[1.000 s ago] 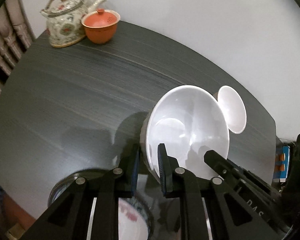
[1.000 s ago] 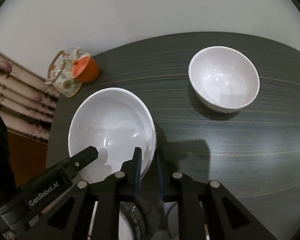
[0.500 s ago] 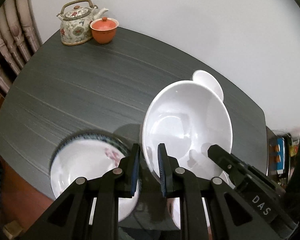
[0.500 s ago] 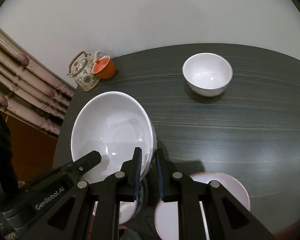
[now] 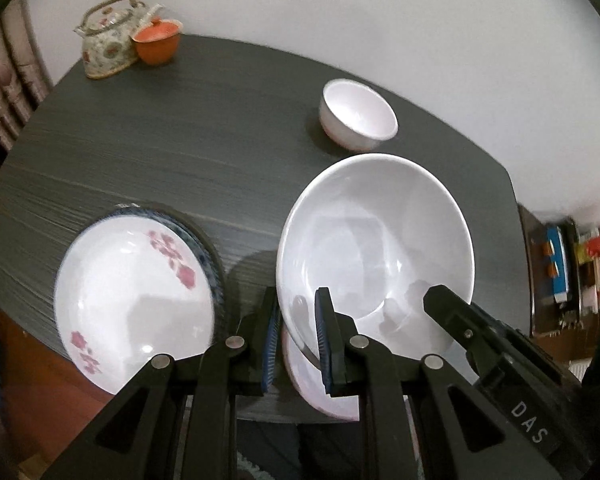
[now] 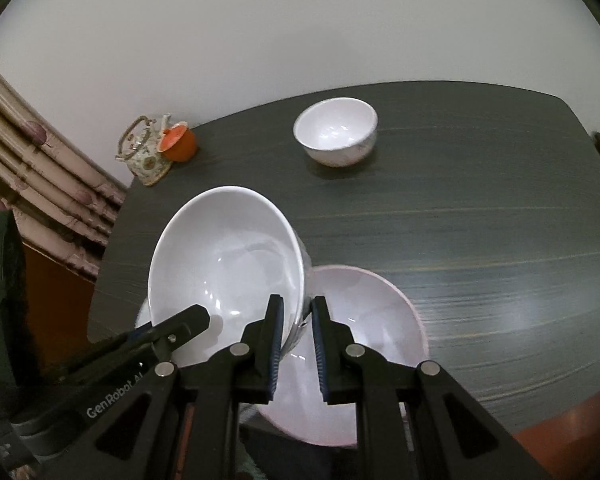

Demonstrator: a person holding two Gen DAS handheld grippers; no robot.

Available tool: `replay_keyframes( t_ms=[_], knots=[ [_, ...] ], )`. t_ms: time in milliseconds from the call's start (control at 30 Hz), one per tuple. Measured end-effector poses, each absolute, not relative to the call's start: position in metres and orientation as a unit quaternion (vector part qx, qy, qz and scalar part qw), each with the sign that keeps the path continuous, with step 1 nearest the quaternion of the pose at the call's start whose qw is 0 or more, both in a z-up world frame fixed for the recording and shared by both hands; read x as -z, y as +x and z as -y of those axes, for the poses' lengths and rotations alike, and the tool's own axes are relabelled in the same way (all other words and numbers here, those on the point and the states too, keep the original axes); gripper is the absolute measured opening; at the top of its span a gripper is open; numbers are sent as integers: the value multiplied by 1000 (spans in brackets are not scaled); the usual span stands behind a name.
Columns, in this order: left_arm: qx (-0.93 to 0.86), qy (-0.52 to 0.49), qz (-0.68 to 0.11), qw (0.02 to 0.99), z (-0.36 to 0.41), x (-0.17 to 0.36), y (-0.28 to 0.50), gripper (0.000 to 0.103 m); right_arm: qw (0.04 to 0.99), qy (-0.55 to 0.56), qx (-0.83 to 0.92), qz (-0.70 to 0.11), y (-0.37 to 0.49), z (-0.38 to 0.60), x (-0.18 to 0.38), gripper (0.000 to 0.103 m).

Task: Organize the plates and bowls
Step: 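Carry the white bowl with both tools over the pink-rimmed bowl and lower it inside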

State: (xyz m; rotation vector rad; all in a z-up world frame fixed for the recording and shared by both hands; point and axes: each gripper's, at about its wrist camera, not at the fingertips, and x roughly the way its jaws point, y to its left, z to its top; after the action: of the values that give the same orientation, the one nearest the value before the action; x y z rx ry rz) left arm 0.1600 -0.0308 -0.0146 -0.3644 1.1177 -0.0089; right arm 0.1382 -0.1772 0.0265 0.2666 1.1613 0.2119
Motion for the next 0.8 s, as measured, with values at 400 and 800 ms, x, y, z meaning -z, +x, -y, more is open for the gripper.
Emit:
replay_keyframes(
  t_ms=[400, 800],
  knots=[
    [19, -145, -573, 806, 65, 57, 164, 15, 800, 139, -68, -580, 119, 206, 18, 15],
    [14, -117, -587, 801, 80, 74, 173, 15, 786, 131, -55, -602, 117, 208, 40, 15]
  ],
)
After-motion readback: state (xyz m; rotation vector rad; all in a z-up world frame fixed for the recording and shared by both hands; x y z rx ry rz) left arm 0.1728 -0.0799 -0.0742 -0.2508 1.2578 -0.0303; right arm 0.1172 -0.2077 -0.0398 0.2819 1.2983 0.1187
